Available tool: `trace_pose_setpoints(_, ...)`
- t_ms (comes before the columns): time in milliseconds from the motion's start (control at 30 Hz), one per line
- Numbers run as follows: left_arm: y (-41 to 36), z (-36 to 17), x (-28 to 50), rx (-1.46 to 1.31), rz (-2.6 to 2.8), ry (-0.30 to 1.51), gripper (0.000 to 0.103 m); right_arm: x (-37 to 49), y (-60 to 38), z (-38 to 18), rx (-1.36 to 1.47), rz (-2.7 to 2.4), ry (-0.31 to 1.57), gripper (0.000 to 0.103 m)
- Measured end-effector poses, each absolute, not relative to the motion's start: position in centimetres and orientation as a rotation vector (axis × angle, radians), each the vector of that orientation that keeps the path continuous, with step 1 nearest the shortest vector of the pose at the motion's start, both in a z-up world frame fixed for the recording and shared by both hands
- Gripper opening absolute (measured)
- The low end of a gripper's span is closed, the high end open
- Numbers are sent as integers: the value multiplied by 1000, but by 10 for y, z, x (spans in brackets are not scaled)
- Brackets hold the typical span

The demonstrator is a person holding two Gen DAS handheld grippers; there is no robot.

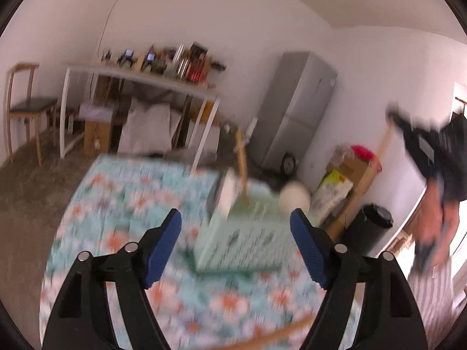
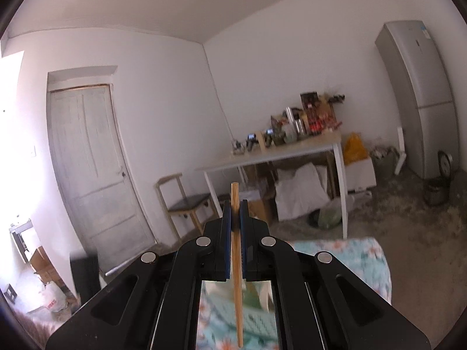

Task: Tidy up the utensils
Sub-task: 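Lower the held chopstick into the holder and open the right tool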

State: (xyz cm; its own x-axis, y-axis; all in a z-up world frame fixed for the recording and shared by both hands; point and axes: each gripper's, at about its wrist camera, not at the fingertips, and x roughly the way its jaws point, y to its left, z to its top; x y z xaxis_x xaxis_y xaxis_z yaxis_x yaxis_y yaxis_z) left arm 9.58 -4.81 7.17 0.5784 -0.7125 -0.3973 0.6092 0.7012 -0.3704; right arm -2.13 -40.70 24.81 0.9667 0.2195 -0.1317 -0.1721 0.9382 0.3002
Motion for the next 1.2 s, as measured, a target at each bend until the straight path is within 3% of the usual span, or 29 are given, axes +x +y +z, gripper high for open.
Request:
trace_pose_setpoints(267,-26,-4,69,-199,-762,773,77,26,-397,265,258,149,129,3)
trace_pose_setpoints(567,-22,-34,55,-226,-786,862,77,78,-365,213,115,63,271,5)
trace_pose_setpoints(733,-20,-37,51,-229,-798,858,77,74,-361,198,102,48,319,44)
trace_pose_setpoints(833,-18,-39,49,-232,-802,854,77,54,-364,210,113,42,277,54)
trace_pose_setpoints(1033,-18,-38,43,-246,-822,850,77,-8,-378,224,179,45,216,60)
trace_pose_setpoints(1200,-22,-36,34,-233,-849,852,77,-48,-378,195,235,57,281,62)
